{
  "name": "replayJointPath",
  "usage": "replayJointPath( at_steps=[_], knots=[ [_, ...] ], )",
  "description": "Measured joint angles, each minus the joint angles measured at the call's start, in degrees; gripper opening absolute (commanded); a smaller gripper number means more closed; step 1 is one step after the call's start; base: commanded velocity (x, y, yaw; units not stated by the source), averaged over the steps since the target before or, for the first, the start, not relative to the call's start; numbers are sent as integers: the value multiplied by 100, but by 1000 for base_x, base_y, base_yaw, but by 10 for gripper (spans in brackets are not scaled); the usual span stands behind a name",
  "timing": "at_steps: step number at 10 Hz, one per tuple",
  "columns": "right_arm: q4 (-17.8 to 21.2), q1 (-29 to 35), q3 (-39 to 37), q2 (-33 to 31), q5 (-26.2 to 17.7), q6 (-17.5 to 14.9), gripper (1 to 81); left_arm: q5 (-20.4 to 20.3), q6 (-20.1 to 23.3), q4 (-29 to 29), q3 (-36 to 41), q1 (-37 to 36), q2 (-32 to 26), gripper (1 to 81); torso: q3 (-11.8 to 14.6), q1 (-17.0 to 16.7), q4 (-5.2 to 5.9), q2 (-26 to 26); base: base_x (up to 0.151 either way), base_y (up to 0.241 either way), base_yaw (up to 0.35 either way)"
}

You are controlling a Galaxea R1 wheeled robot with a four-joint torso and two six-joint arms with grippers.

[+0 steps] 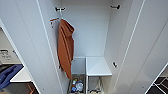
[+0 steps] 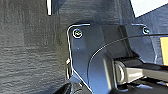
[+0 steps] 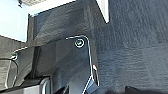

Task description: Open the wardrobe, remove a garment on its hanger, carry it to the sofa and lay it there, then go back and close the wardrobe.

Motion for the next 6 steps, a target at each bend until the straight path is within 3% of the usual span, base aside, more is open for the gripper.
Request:
replayJointPath(
  at_steps=[3,6],
  knots=[
    [313,589,322,-908,152,15,811,-354,-102,-429,474,-167,-1092,811,-2,2,0,0,0,0,0],
    [528,1242,206,-1128,172,23,811,-618,-297,-658,855,-560,-2068,811,-5,2,0,0,0,0,0]
  ],
)
